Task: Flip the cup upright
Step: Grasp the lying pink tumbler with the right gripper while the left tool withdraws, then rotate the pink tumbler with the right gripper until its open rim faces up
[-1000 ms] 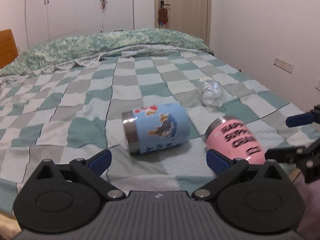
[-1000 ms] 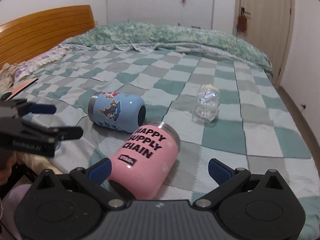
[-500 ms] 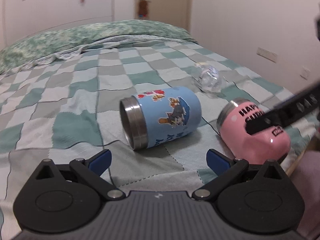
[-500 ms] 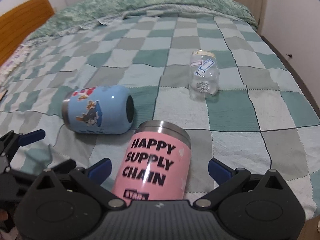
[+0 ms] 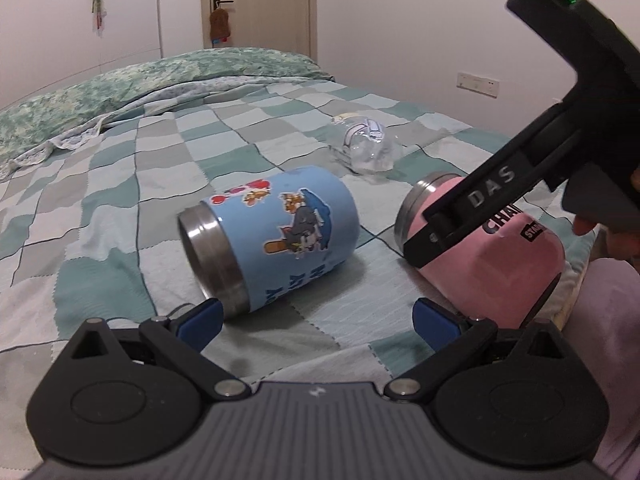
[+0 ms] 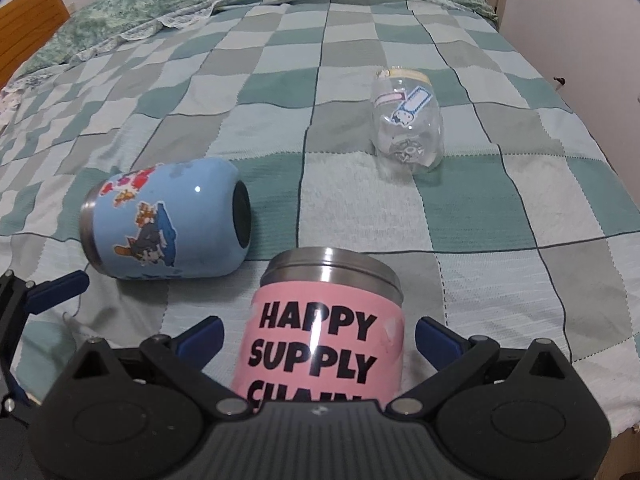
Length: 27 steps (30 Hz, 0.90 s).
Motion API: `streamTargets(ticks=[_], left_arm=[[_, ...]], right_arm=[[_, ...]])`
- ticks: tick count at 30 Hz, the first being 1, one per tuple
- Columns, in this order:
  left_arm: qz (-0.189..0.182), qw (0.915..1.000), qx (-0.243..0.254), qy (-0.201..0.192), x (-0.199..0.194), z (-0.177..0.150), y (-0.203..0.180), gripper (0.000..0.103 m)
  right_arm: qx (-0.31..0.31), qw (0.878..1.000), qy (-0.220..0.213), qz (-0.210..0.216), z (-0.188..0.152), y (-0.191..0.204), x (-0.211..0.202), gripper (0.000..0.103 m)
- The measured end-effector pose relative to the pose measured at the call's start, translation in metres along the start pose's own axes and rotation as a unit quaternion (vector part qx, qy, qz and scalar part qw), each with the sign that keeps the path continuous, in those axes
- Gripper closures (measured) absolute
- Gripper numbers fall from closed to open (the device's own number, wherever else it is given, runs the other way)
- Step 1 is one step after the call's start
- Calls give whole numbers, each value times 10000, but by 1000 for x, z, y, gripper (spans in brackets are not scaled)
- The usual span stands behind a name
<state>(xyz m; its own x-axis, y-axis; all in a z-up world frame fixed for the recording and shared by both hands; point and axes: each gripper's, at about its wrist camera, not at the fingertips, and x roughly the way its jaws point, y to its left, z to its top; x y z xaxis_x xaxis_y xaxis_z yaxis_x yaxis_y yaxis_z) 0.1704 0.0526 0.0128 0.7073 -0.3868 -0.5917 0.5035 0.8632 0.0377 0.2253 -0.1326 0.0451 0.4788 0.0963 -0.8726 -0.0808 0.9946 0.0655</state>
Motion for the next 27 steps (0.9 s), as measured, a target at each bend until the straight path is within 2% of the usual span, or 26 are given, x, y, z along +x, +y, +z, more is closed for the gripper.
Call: streamTargets(ticks=[5,6,7,8,9,12,16,20,24,27], left_arm=[[-16,10000,8,-35,1,1,0,0],[-4,10000,11,-33,1,1,0,0],[-1,10000,13,-32,1,1,0,0],[0,10000,8,-34,2,2,0,0],[8,10000,5,-41,1,2,0,0],[7,10000,-20,-80,-1,2,0,0],[19,9999,-28,-127,-5,3,-2,0],[22,9998,-78,-177,-10,4,-4,0],[65,9997,-111,-224,-17,5,-8,0],[111,9993,-165,-303,-22,6,-11,0]], right_arm=[[2,9999,122,-28,7,-3,8,3],[9,9999,156,-36,9,-4,10,6],[1,9998,216,-40,11,-4,13,14],[34,9995,310,83,12,-6,15,18],[46,9994,321,116,12,-6,16,18],[-181,9995,121,233,6,-3,10,18],[-360,9976,-383,440,-9,-6,-5,18],[-484,9901,-1125,680,-28,-13,-27,19],[-489,9756,-1921,944,-40,-23,-53,19],[-594,9590,-2610,928,-47,-28,-65,20]])
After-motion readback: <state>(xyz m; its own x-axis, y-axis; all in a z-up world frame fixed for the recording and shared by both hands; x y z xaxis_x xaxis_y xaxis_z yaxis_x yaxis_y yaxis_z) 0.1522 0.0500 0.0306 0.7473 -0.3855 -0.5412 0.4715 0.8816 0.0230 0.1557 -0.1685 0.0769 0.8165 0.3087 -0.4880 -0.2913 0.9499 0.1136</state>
